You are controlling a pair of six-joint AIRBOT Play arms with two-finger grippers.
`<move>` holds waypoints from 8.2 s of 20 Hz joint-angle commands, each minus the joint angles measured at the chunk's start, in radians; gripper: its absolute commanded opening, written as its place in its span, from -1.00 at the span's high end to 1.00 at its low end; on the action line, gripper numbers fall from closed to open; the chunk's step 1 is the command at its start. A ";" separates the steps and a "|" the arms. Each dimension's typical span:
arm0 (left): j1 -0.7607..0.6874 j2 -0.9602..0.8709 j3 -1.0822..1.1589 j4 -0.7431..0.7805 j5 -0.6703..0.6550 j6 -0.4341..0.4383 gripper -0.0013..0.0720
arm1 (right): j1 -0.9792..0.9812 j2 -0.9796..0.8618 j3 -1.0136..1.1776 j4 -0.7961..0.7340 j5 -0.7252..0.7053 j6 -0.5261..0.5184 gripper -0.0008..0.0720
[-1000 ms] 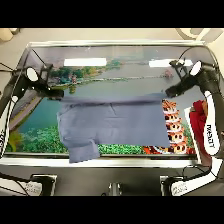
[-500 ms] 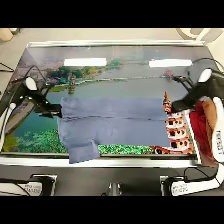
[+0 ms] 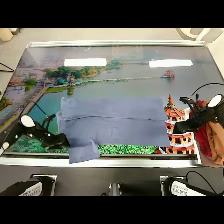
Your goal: Fold the shirts.
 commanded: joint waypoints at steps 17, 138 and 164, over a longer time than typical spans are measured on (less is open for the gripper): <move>-0.015 0.090 -0.122 -0.078 0.212 0.016 0.90 | -0.005 0.016 -0.230 0.122 -0.112 -0.034 -0.58; -0.088 0.072 0.729 0.092 0.455 0.001 0.90 | -0.711 -0.111 0.966 0.505 0.416 0.263 0.93; -0.174 0.066 0.807 0.101 0.536 0.013 0.91 | -0.726 0.119 0.571 -0.233 0.067 0.004 -0.91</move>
